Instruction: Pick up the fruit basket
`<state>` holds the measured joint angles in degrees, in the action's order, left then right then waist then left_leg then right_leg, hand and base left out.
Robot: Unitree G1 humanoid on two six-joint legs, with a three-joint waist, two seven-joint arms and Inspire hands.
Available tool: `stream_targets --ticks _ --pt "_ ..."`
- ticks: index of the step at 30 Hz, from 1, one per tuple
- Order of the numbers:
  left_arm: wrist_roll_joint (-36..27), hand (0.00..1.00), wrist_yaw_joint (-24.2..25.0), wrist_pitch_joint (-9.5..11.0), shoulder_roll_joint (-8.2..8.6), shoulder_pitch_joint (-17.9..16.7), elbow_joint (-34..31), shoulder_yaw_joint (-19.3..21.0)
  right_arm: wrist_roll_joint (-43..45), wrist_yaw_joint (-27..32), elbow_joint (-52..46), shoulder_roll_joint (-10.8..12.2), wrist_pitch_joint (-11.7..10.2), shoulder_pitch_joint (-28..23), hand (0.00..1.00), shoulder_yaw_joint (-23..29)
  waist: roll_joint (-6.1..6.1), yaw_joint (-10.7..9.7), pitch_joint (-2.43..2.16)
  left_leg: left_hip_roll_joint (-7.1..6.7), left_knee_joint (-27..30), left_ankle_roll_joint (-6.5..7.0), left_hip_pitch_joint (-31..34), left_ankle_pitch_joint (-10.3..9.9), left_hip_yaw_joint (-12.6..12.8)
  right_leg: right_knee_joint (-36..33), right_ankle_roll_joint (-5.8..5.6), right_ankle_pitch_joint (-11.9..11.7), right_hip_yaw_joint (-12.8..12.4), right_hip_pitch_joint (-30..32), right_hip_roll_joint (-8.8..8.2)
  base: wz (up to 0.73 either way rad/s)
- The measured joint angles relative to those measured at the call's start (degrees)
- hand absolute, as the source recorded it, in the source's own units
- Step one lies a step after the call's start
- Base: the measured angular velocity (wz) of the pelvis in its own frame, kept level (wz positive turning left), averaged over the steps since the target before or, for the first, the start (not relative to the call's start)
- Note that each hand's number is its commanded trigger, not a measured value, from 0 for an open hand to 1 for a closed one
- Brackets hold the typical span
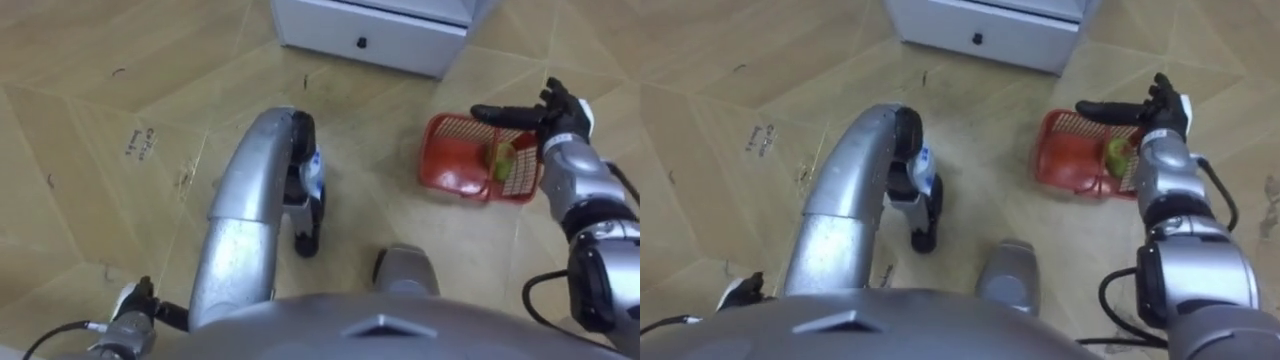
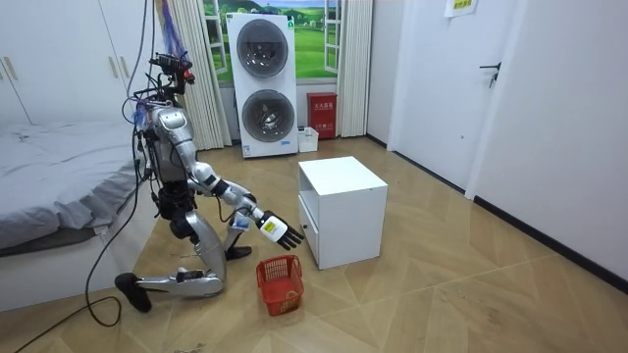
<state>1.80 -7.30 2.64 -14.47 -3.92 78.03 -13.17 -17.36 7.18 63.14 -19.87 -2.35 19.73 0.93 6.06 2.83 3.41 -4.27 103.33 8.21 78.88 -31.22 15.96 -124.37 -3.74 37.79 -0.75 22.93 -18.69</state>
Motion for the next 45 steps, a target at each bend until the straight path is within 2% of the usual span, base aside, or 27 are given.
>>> stream_targets --ticks 2,6,10,15,18,32,34,35,36,37,45 --pt "-0.05 0.0 0.26 -0.29 -0.02 -0.02 0.03 -0.07 -0.03 0.14 0.69 -0.03 -0.01 0.0 0.0 -0.69 -0.2 0.24 -0.06 0.64 -0.29 -0.51 0.01 -0.02 0.12 -0.24 -0.02 -0.01 -0.56 0.79 0.28 -0.1" --pt "-0.07 0.0 1.49 -0.23 -0.03 -0.01 -0.06 -1.65 -0.87 0.21 1.53 -0.07 -0.01 0.0 0.0 -1.33 -0.49 0.3 -0.21 0.99 -0.68 -1.46 0.2 0.32 -0.29 -0.59 -0.01 0.0 -0.85 1.46 0.84 -0.02" --pt "-0.05 0.0 2.17 -0.23 -0.03 -0.02 -0.42 -2.4 -1.49 0.07 1.55 -0.35 0.0 -0.02 0.0 -2.29 -0.81 0.77 -0.34 1.42 -0.69 -1.52 0.32 0.35 -0.31 -0.97 0.07 0.05 -0.9 2.0 1.06 -0.04" --pt "-0.27 0.0 2.78 -0.23 -0.04 -0.08 -0.54 -2.85 -2.54 -0.61 3.58 -0.67 0.11 -0.03 0.0 -3.18 -1.94 1.2 -0.8 1.45 -0.72 -1.56 0.45 0.39 -0.24 -1.19 0.06 0.06 -0.9 2.26 1.01 0.0" --pt "-1.75 0.0 2.89 -0.25 -0.04 -0.08 -0.54 -2.84 -2.61 -0.68 4.07 -0.79 1.18 -0.36 0.0 -3.18 -2.29 1.49 -0.79 1.51 -0.98 -1.73 0.56 0.47 0.02 -1.31 0.02 0.08 -1.2 2.73 0.84 0.0" --pt "-4.57 0.0 5.7 -0.24 -0.04 0.01 -0.44 -2.83 -2.82 -4.47 7.48 -1.71 1.16 -0.34 0.0 -4.35 -2.65 2.43 -0.78 1.52 -1.65 -2.01 0.78 0.66 0.89 -1.38 -0.1 0.15 -1.85 3.74 0.06 0.0" --pt "-4.58 0.0 5.73 -0.24 -0.04 0.01 -0.44 -2.83 -2.82 -4.88 7.95 -1.81 1.16 -0.33 0.51 -4.35 -2.66 2.52 -0.78 1.53 -1.74 -2.01 0.79 0.66 1.05 -1.43 -0.11 0.16 -2.06 3.9 -0.08 0.0" --pt "-4.58 0.0 5.73 -0.25 -0.04 0.0 -0.44 -2.83 -2.83 -4.88 8.13 -1.83 1.17 -0.33 0.63 -4.35 -2.71 2.55 -0.77 1.53 -1.77 -2.01 0.79 0.66 1.13 -1.43 -0.12 0.16 -2.16 3.97 -0.15 0.0" --pt "-4.58 0.0 5.73 -0.25 -0.04 0.0 -0.44 -2.83 -2.84 -4.88 8.17 -1.83 1.17 -0.33 0.7 -4.35 -2.77 2.55 -0.78 1.54 -1.81 -2.01 0.8 0.66 1.17 -1.43 -0.12 0.16 -2.21 4.04 -0.17 0.0" --pt "-4.59 0.0 5.73 -0.24 -0.04 0.0 -0.46 -2.82 -2.84 -4.89 8.17 -1.83 1.17 -0.33 1.0 -4.35 -2.79 2.55 -0.78 1.54 -1.82 -2.01 0.8 0.66 1.17 -1.43 -0.12 0.17 -2.21 4.05 -0.17 0.0" --pt "-4.59 0.0 5.73 -0.25 -0.03 0.03 -0.5 -2.81 -2.78 -4.87 8.62 -1.92 1.21 -0.31 1.0 -4.35 -2.78 3.67 -0.77 1.6 -1.96 -2.04 0.81 0.66 1.17 -1.42 -0.14 0.18 -2.19 4.2 -0.17 0.0"
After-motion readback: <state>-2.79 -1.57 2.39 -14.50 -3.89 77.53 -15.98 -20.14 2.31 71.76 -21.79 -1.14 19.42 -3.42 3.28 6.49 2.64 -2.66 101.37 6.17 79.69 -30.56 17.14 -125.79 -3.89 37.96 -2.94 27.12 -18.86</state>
